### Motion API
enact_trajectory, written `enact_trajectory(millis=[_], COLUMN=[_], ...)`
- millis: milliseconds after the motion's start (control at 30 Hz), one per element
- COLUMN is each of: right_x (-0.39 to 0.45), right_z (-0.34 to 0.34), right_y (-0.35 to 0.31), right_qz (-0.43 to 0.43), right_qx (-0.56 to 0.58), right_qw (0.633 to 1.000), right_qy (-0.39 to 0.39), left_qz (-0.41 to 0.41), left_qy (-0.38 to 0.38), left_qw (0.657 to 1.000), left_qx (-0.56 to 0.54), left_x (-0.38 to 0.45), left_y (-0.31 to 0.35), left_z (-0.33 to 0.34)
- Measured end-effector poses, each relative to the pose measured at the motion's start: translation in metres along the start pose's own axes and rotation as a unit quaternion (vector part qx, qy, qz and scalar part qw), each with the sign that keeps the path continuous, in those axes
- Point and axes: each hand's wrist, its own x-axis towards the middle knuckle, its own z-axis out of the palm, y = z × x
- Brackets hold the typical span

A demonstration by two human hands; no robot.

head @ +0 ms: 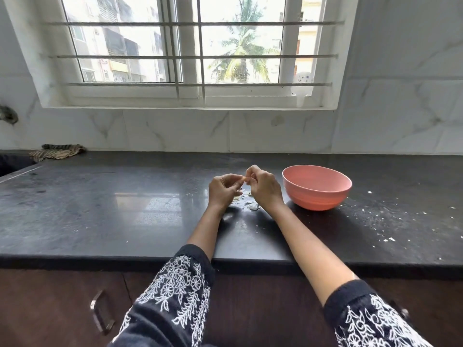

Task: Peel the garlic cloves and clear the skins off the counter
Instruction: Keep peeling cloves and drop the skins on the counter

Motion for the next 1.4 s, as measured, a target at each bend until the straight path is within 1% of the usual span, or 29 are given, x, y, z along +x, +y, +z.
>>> enact_trajectory(millis=[200,300,400,467,600,733,833,933,1100,1267,1400], right_x=[-0.002,-0.003,-0.002,-0.001,0.001,0.001,0.001,0.002,0.002,0.002,0.001], right_z=[0.001,0.001,0.001,0.001,0.002,0.002,0.002,0.002,0.004,0.002,0.000], right_y=[-0.001,-0.003,-0.001,-0.001,0.002,0.000,0.002,0.003,0.000,0.002,0.001], right_qz=[-0.011,-0.022,-0.016,-0.008,-0.006,-0.011,-0.006,-0.014,-0.040,-0.042,-0.038], right_qx=[-0.001,0.003,0.013,0.014,0.008,0.020,0.003,0.015,0.044,0.032,0.030], right_qw=[1.000,1.000,1.000,1.000,0.999,0.998,0.998,0.998,0.998,0.997,0.997], right_qy=[-0.017,-0.020,-0.005,0.006,0.044,0.057,0.062,0.058,0.027,0.059,0.063], left_qz=[-0.009,-0.023,-0.055,-0.069,-0.078,-0.078,-0.078,-0.078,-0.083,-0.089,-0.092], left_qy=[0.007,0.017,-0.004,-0.015,-0.002,0.004,0.002,0.002,-0.002,0.000,0.002], left_qw=[1.000,0.999,0.993,0.991,0.987,0.987,0.987,0.987,0.988,0.988,0.988], left_qx=[-0.004,-0.046,-0.100,-0.115,-0.140,-0.143,-0.140,-0.138,-0.129,-0.125,-0.124], left_x=[0.000,0.000,-0.002,-0.003,-0.003,-0.004,-0.004,-0.004,-0.004,-0.004,-0.004], left_y=[-0.001,0.001,0.003,0.004,0.007,0.007,0.007,0.008,0.009,0.009,0.010], left_z=[0.000,-0.001,-0.002,-0.002,-0.002,-0.002,-0.002,-0.002,-0.001,-0.002,-0.001])
